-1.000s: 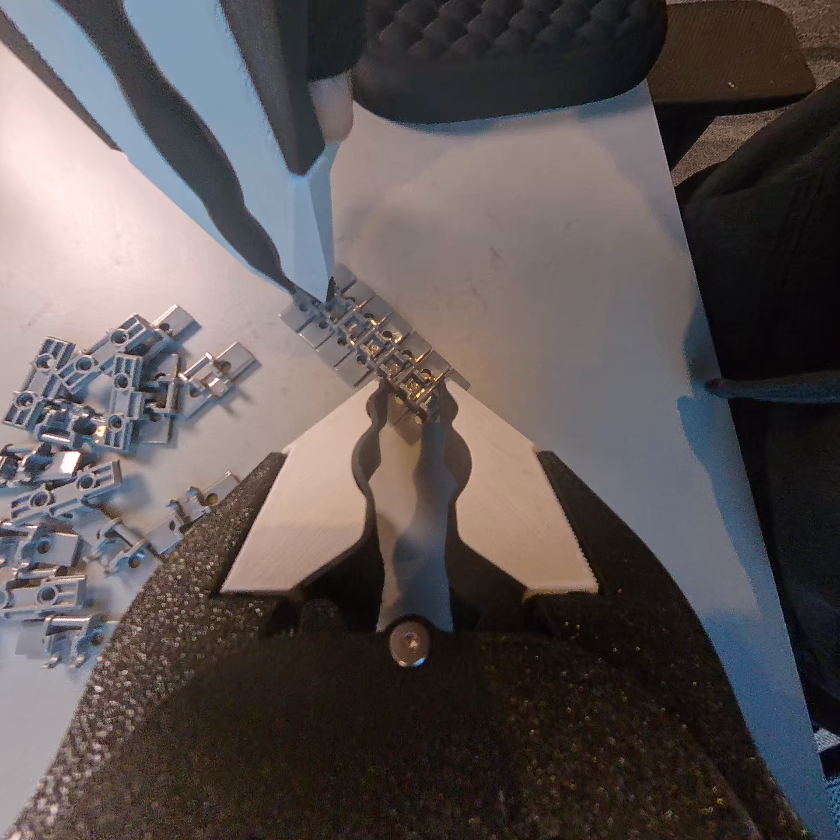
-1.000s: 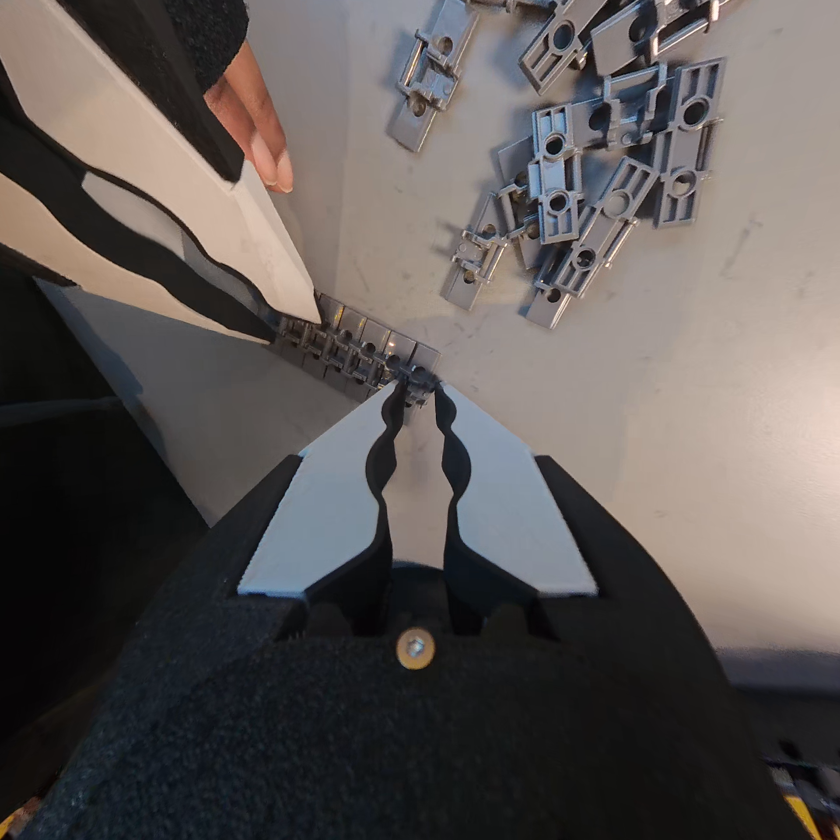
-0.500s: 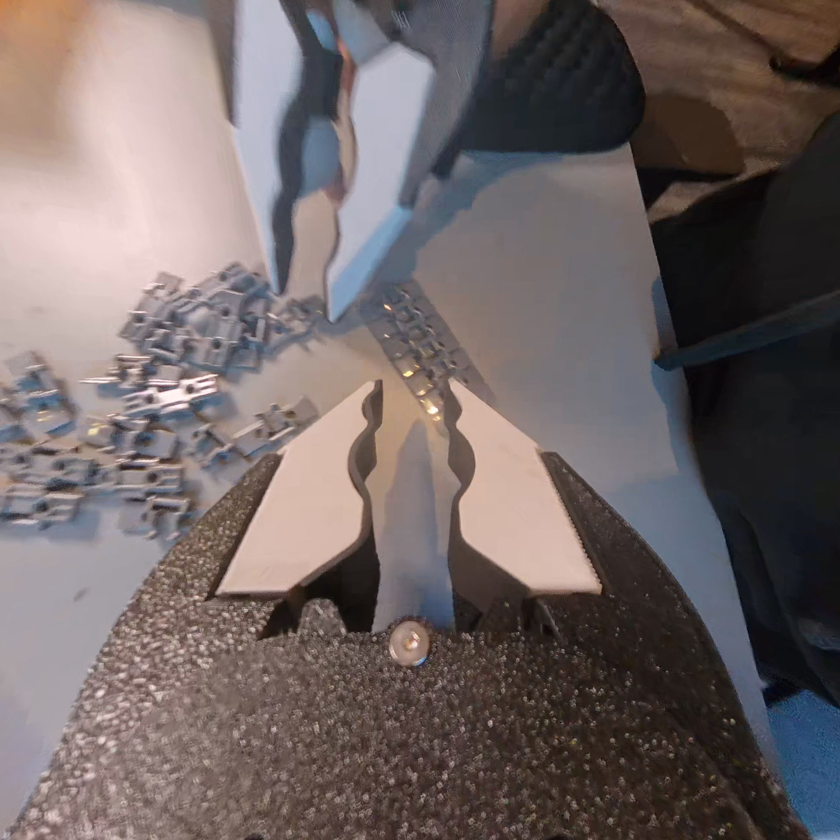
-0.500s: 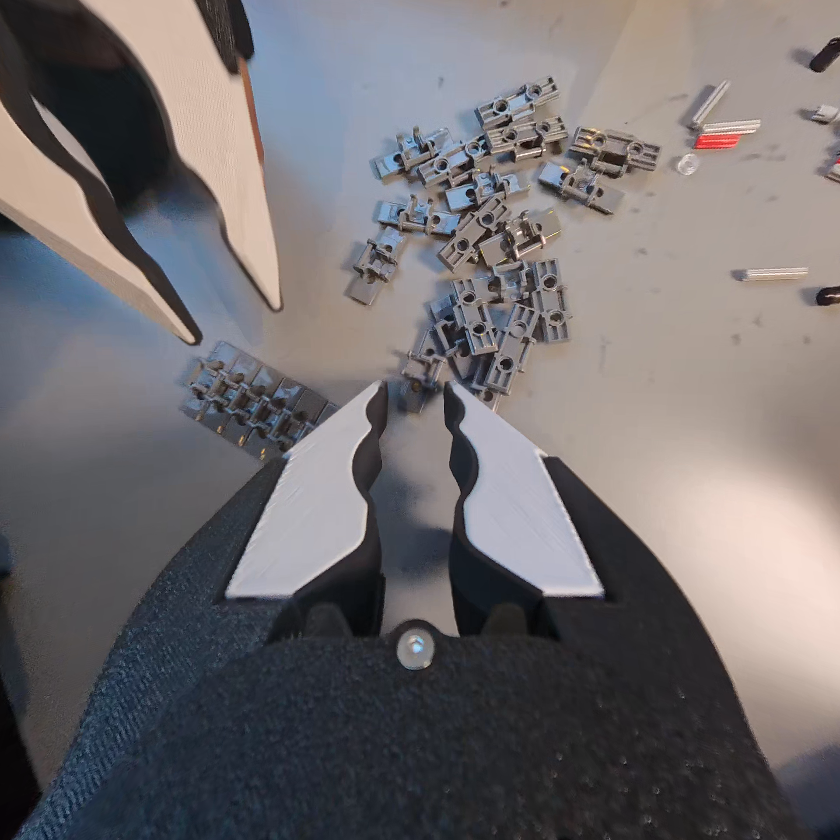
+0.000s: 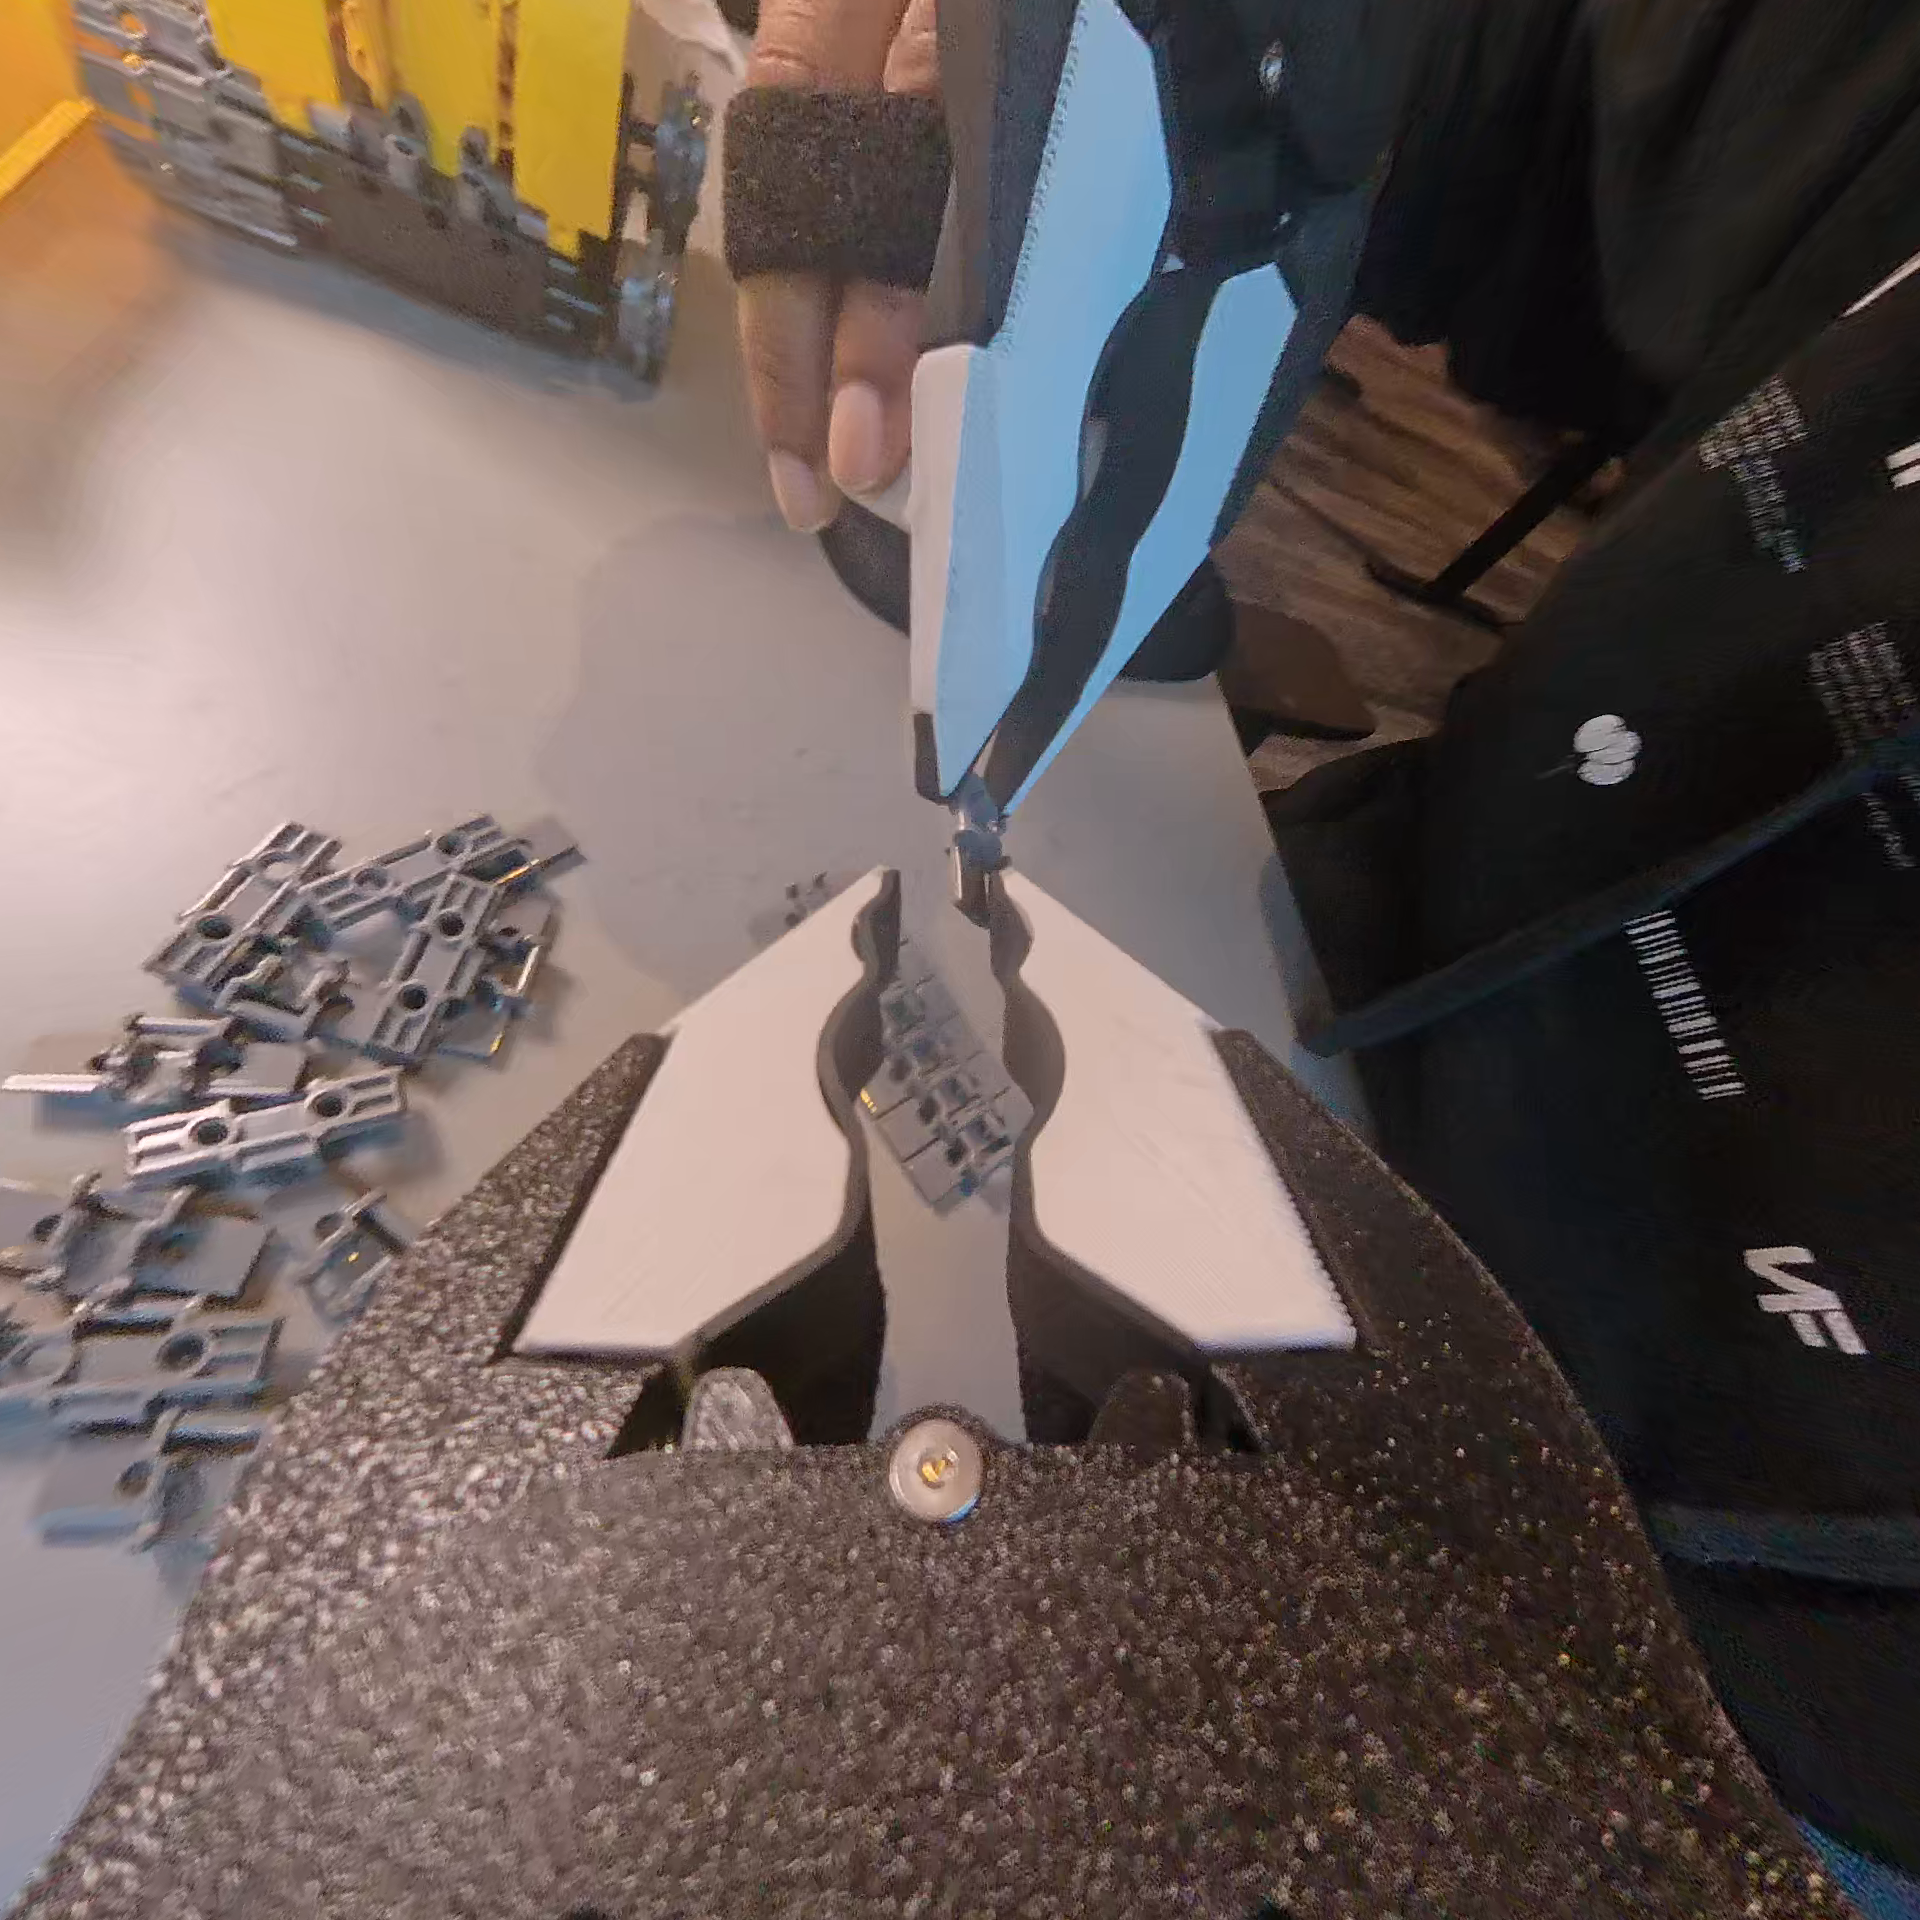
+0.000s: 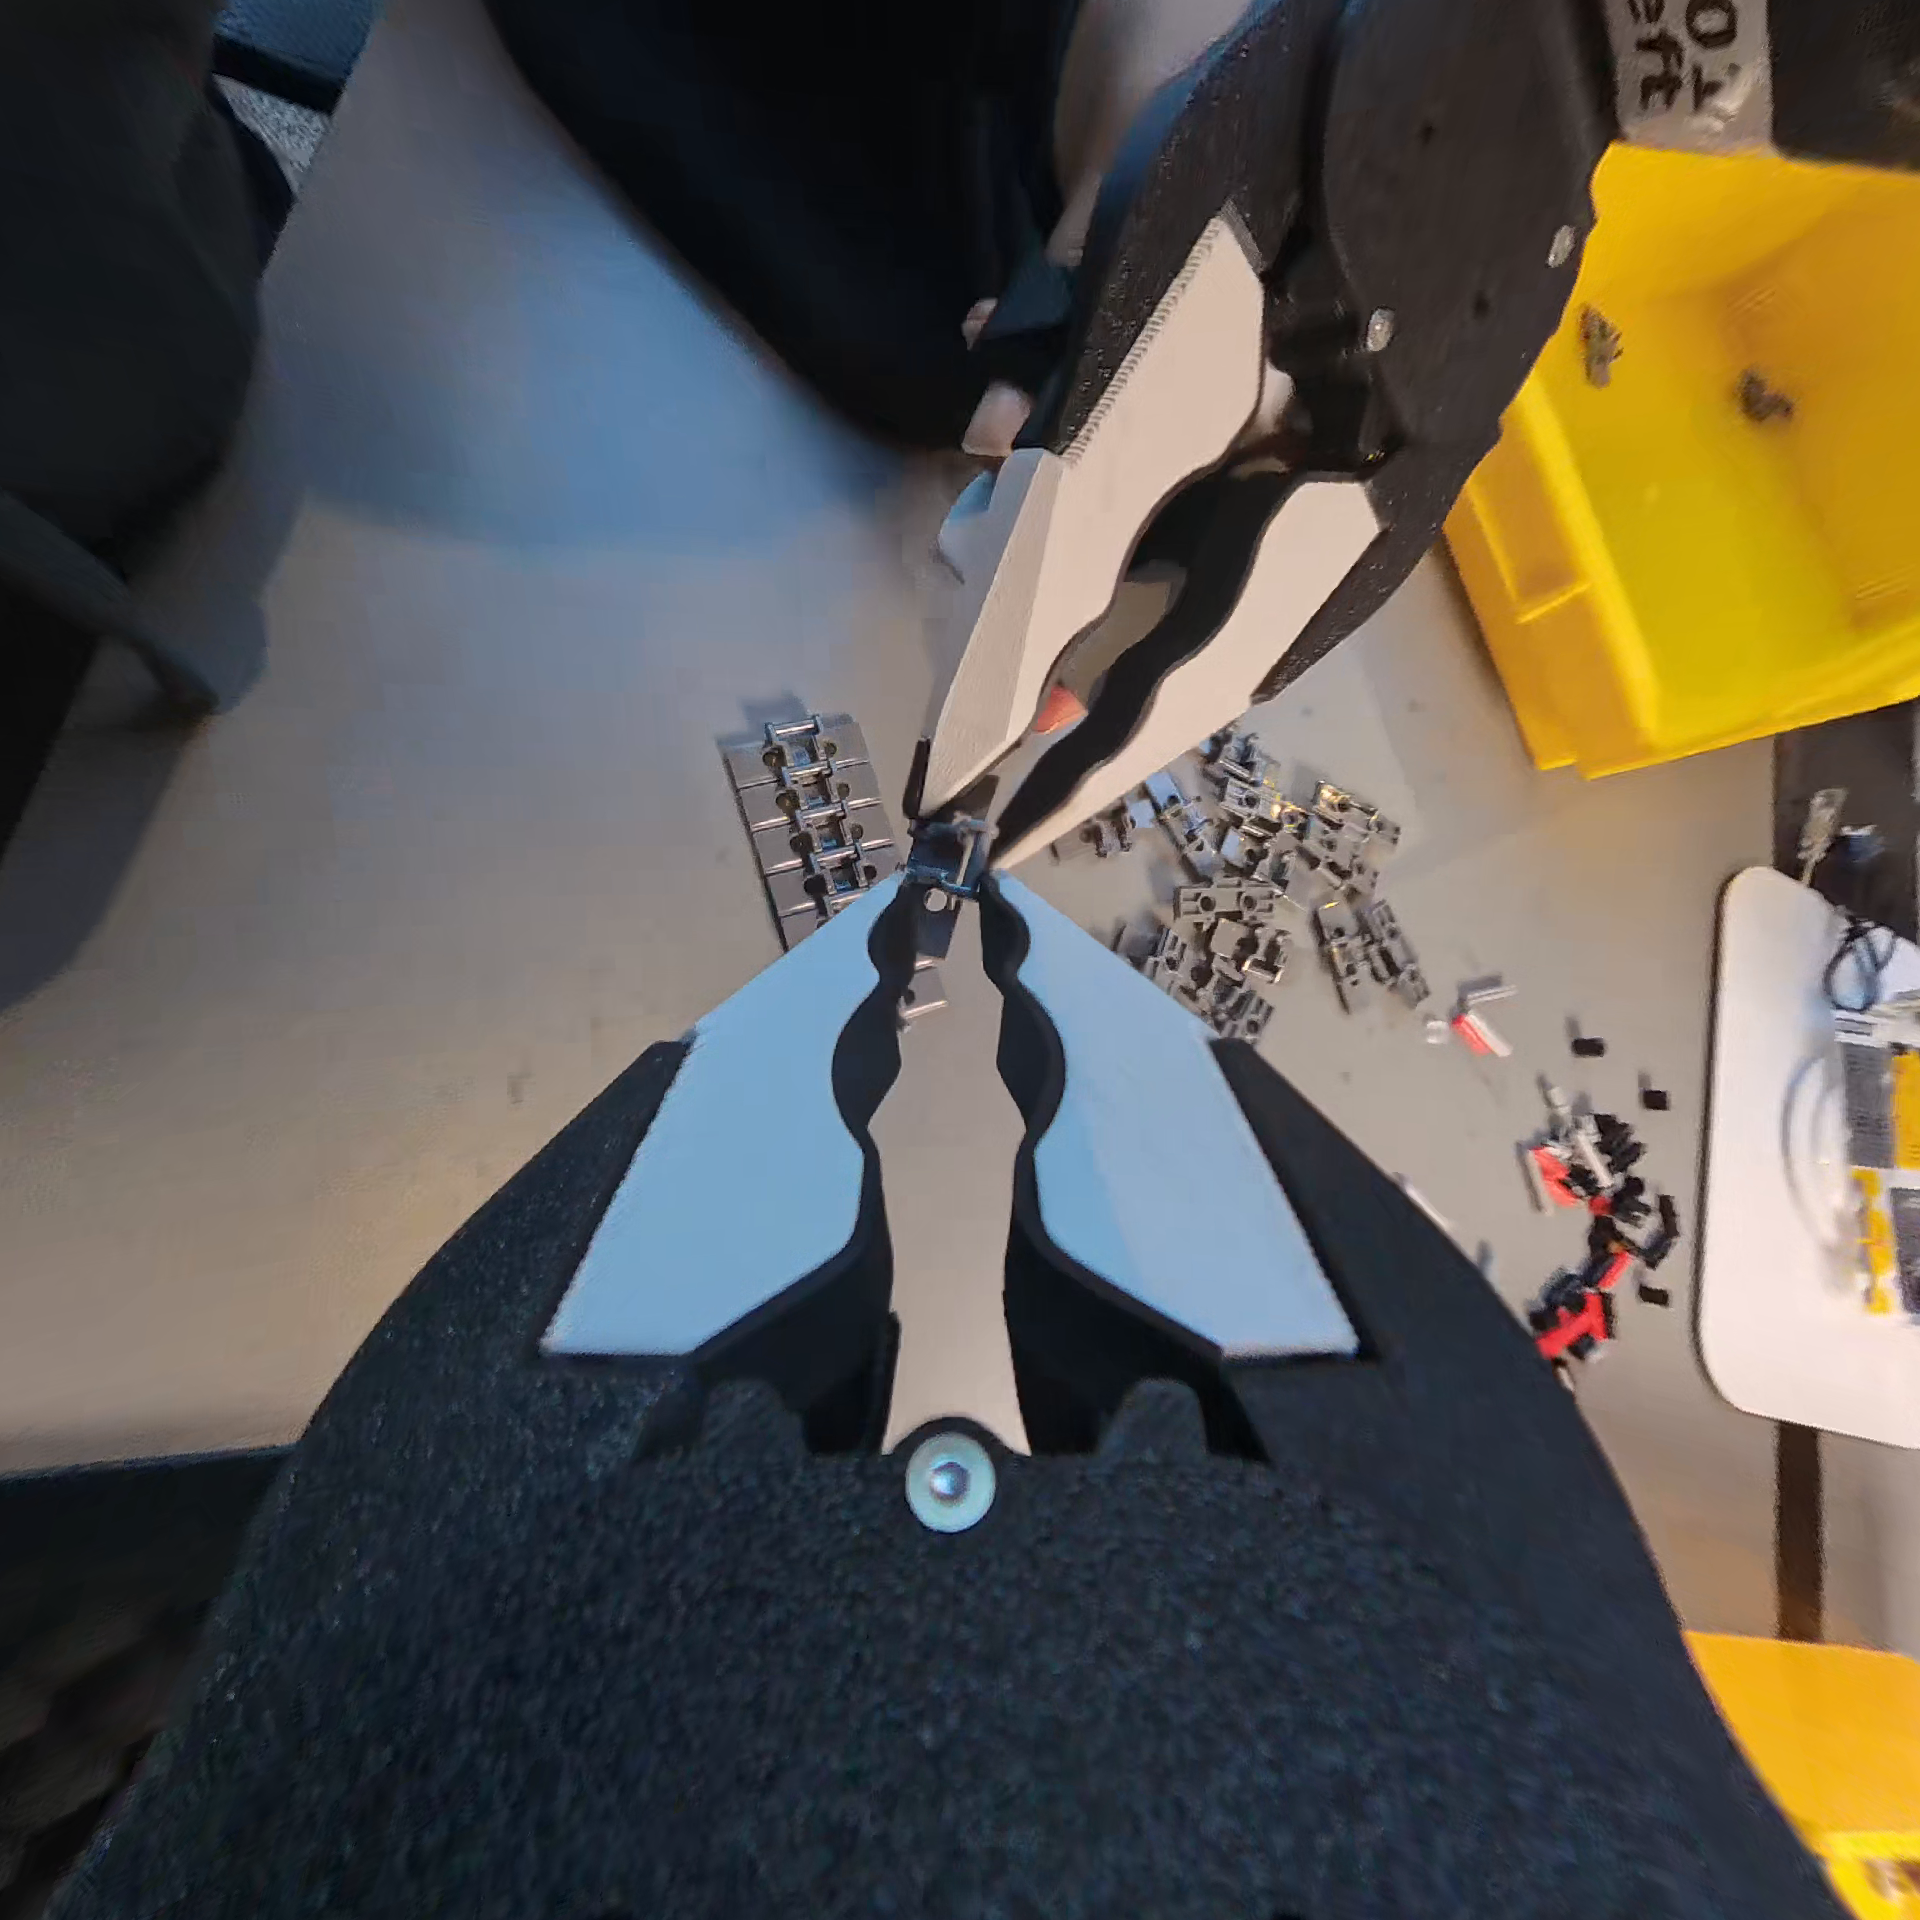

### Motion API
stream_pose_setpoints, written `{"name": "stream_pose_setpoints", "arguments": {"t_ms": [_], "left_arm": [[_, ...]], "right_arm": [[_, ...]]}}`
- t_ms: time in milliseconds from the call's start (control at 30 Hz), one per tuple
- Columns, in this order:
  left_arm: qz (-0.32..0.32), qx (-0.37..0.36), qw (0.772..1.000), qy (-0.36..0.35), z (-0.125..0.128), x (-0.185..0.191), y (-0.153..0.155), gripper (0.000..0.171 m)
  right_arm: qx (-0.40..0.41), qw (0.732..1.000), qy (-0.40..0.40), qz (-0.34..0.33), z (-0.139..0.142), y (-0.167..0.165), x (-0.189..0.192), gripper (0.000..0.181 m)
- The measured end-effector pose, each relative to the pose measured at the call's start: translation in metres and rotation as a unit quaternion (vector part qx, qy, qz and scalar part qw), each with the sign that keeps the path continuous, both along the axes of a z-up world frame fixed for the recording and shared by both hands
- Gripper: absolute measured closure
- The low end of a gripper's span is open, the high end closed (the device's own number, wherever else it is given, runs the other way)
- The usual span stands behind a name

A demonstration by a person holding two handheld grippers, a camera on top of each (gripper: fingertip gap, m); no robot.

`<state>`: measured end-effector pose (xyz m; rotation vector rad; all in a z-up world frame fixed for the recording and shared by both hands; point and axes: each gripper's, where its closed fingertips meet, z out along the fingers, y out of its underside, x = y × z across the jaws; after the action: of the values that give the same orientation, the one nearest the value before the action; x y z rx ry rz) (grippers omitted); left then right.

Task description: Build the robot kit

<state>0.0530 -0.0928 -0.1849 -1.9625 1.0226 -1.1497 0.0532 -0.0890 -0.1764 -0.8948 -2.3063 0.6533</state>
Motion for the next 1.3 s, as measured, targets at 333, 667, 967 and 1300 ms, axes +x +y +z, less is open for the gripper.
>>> {"name": "stream_pose_setpoints", "arguments": {"t_ms": [333,667,967,1300], "left_arm": [[0.071,0.000,0.970,-0.232,0.063,-0.008,0.013,0.170],[0.080,-0.006,0.934,-0.349,0.096,0.003,0.016,0.170],[0.090,-0.030,0.935,-0.341,0.087,0.003,0.017,0.170],[0.083,0.012,0.973,-0.214,0.060,0.009,0.011,0.169]], "right_arm": [[-0.290,0.917,0.227,-0.156,0.071,0.021,-0.001,0.161],[-0.429,0.826,0.314,-0.186,0.095,0.015,-0.012,0.172],[-0.486,0.828,0.211,-0.182,0.088,0.018,-0.013,0.173],[-0.483,0.854,0.055,-0.187,0.063,0.012,-0.007,0.173]]}}
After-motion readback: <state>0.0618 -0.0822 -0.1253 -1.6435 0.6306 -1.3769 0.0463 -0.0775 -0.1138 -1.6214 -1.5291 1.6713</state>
